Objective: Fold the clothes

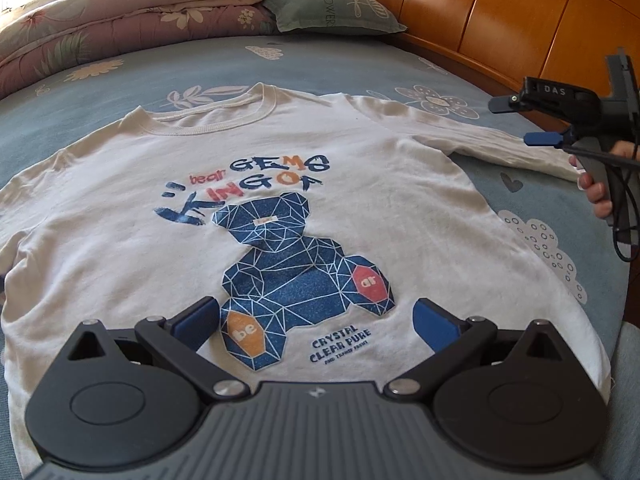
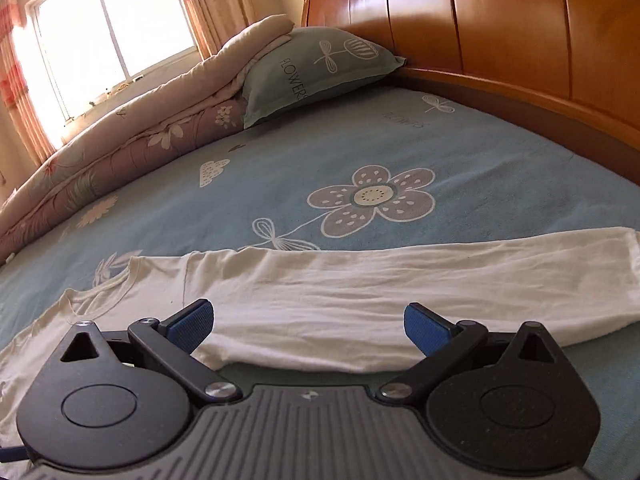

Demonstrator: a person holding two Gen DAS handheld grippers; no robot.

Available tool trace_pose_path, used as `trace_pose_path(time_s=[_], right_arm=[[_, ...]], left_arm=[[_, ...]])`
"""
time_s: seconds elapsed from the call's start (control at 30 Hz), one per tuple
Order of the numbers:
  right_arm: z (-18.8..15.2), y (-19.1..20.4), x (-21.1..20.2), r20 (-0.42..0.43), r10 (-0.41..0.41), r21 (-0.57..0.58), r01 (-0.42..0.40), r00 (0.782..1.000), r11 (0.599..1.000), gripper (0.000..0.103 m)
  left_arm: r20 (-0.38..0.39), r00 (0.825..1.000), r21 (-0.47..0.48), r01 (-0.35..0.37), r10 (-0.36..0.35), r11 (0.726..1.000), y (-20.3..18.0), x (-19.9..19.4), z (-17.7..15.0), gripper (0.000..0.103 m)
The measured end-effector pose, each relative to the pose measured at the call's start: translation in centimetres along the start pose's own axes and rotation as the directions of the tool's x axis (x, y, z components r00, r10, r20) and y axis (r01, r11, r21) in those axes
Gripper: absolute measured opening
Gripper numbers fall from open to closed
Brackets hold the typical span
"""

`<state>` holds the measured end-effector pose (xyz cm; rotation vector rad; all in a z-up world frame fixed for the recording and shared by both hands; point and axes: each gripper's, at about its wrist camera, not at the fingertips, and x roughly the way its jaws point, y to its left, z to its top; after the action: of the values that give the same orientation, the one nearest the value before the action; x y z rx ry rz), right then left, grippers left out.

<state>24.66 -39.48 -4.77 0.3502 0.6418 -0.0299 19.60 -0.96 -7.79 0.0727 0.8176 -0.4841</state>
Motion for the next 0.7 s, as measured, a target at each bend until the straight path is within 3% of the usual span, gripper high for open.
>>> trace_pose_path(time_s=[0.13,0.23,0.47,0.57,0.7], right_arm=[[-1.9,-1.4,2.3,-0.037,-0.008,0.052,0.010,0.999,0.999,0.103],[-3.4,-1.4,1.5,-0.005,0.004,0.009,-0.004,1.000,1.000,0.103],[-0.2,-3.1,0.5,0.034,0.053,0.141,-0.057,0.998,0.988,0.103],[-0.4,-5.0,1.2,0.000,0.025,0.195,-0.025,1.000,0.981,0.103],[-1.7,-7.9,-0.5,0.046,-0.014,0.217,0.004,0.999,0.976,0.103]], left_arm=[[0.009,1.000,-0.012,0.012,-0.012,1.000,0.4,0.1,0.0,0.102],[0.014,1.000,-0.021,0.019,-0.018,1.000,0.6,0.0,0.0,0.102],[0.012,1.000,-0.007,0.002,-0.002,1.000,0.4,0.2,0.0,0.102],[0.013,1.000,0.000,-0.003,0.003,1.000,0.3,0.3,0.0,0.102],[0.016,1.000,0.004,-0.005,0.005,1.000,0.3,0.3,-0.1,0.102]])
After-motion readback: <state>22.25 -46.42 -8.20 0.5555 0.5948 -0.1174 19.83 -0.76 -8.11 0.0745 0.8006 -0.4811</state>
